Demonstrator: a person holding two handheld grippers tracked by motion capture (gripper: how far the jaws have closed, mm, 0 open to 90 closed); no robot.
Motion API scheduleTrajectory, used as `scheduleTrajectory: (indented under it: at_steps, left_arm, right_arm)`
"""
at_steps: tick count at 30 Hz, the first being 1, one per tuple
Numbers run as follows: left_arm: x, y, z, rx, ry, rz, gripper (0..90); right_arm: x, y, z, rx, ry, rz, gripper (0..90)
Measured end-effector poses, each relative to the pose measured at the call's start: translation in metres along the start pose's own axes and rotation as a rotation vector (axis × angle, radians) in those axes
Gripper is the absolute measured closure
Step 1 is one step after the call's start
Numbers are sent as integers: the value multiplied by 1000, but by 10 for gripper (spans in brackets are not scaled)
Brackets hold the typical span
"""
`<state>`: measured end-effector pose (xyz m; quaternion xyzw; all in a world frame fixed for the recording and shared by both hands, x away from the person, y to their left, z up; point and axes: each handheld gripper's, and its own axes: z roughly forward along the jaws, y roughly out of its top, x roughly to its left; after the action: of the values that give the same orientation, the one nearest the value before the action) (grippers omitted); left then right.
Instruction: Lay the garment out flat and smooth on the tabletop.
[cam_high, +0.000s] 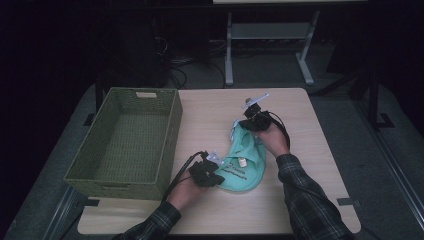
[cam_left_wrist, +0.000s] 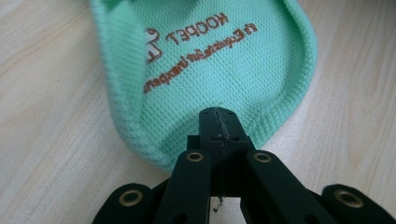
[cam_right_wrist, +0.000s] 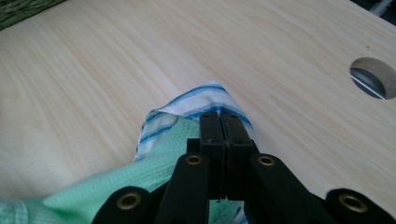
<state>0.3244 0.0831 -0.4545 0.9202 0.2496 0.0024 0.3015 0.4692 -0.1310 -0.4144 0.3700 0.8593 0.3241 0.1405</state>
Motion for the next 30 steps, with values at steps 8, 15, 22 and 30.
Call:
scheduleTrajectory:
  at_steps: [8,15,22,30]
  left_arm:
    - [-1,0,0,-4,2,-1,898]
    - [0,-1,0,-8,-1,-1,898]
    - [-1,-1,0,-6,-1,-4,898]
    - [4,-1,-2,-29,-11,-29,897]
  right_arm:
    - [-16,0,7,-5,-37,51,890]
    - [-20,-3,9,-48,33,95,771]
    - [-21,-6,-10,-84,49,98,754]
    - [-23,-24,-33,-104,50,99,888]
